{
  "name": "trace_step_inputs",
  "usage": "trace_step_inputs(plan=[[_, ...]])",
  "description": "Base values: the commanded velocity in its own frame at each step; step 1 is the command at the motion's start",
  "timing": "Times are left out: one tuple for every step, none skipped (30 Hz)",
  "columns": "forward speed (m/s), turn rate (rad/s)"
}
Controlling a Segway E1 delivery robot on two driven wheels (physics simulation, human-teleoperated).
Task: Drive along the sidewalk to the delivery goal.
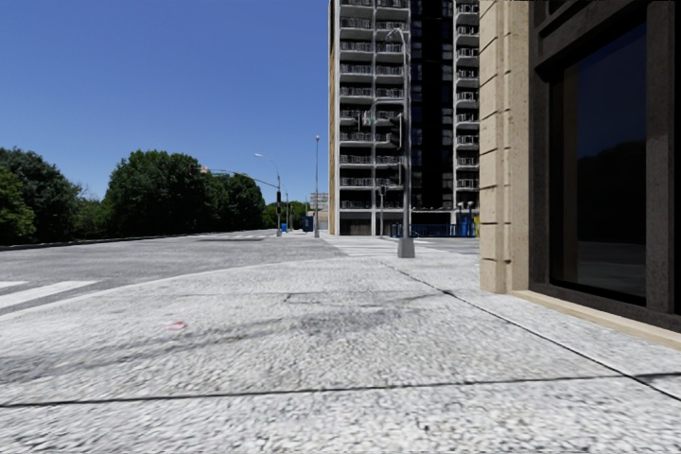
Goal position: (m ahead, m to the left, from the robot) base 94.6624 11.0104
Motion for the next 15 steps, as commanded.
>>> trace_step_inputs(plan=[[2.0, 0.0], [2.0, 0.0], [2.0, 0.0], [2.0, 0.0], [2.0, 0.0], [2.0, 0.0], [2.0, 0.0], [2.0, 0.0], [2.0, 0.0], [2.0, 0.0], [2.0, 0.0], [2.0, 0.0], [2.0, 0.0], [2.0, 0.0], [2.0, 0.0]])
